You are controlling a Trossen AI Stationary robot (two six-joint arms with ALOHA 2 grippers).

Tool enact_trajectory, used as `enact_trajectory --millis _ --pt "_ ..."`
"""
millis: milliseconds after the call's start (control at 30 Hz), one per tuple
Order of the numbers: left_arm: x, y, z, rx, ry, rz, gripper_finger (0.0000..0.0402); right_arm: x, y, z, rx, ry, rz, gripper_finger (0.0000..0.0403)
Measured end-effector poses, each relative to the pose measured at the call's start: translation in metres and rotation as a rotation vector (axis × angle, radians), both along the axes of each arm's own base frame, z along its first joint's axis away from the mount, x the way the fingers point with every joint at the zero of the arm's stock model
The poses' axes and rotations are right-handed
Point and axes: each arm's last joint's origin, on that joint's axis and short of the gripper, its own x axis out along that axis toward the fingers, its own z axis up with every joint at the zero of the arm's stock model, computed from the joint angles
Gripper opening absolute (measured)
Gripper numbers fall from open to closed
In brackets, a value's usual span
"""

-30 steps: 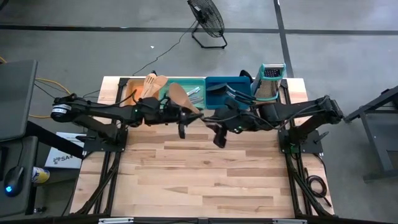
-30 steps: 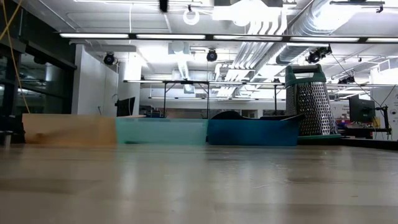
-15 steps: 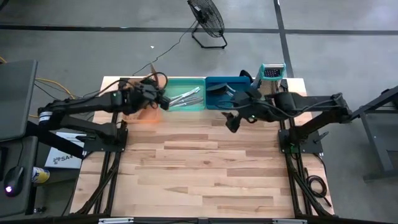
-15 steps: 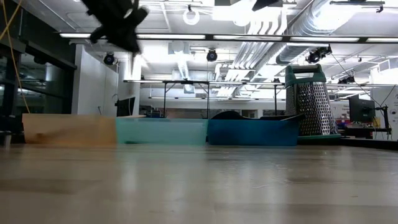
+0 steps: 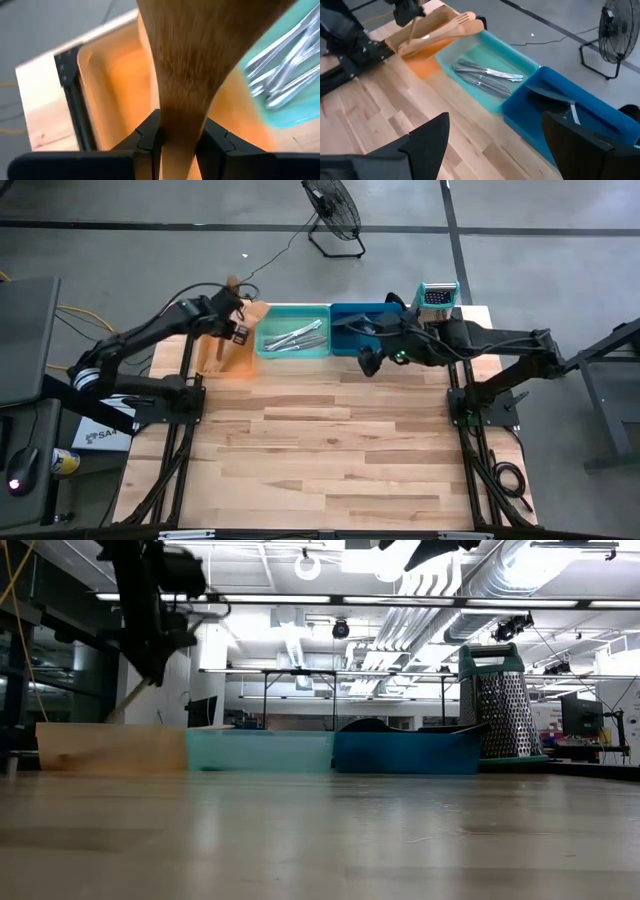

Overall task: Pick & Place Kitchen Items
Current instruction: Put the brown serving spoon into the orange bin

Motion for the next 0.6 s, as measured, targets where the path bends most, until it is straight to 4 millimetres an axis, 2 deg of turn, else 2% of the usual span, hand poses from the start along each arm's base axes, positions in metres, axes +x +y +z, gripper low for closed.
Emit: enact_trajectory --millis 300,467,600 --pt "-0.005 0.035 -0.028 -0.181 0.096 -0.046 0.0078 0.000 -0.002 0.000 0.012 -0.023 -0.052 0.0306" --pt "0.000 0.043 -0.045 -0.265 0.170 -0.072 0.0078 -0.004 -0.002 -0.003 0.047 -0.005 -0.091 0.0307" --pt "0.004 0.046 -0.054 -0.314 0.179 -0.098 0.0078 -0.008 0.003 -0.007 0.007 0.067 -0.078 0.0307"
